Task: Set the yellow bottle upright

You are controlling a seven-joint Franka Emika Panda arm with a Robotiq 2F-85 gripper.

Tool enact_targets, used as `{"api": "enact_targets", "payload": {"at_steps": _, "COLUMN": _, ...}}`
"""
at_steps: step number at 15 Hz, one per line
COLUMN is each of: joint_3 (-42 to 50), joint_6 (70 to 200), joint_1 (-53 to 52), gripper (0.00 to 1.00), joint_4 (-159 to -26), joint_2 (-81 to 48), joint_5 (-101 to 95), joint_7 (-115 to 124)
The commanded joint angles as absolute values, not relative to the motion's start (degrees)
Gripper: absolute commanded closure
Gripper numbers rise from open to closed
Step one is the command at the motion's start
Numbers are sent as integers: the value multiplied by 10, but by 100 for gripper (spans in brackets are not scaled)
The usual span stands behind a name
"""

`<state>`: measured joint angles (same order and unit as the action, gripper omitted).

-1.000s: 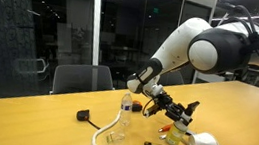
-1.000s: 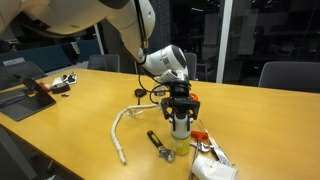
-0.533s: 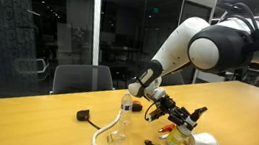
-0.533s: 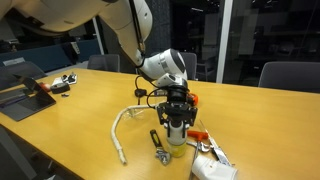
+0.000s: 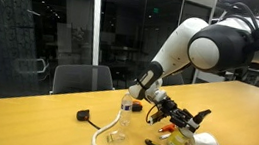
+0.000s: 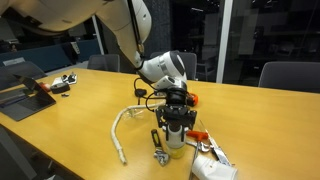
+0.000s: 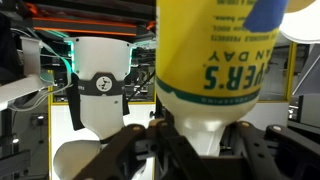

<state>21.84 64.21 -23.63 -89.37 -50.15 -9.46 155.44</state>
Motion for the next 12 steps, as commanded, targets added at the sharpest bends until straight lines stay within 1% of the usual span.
{"api": "enact_targets", "payload": {"at_steps": 1, "joint_3": 225, "joint_6": 628, "joint_1": -246, "gripper": 83, "joint_4": -907, "joint_2": -483, "joint_5": -87, "joint_7": 1578}}
{"api": "enact_targets", "payload": {"at_steps": 11, "joint_3": 227, "joint_6": 605, "joint_1": -246, "gripper": 83, "joint_4": -885, "joint_2": -493, "joint_5": -96, "joint_7": 1569}}
{"api": "enact_targets", "payload": {"at_steps": 12, "joint_3": 227, "joint_6": 600, "joint_1": -245, "gripper": 69, "joint_4": -877, "joint_2": -497, "joint_5": -93, "joint_7": 1569}}
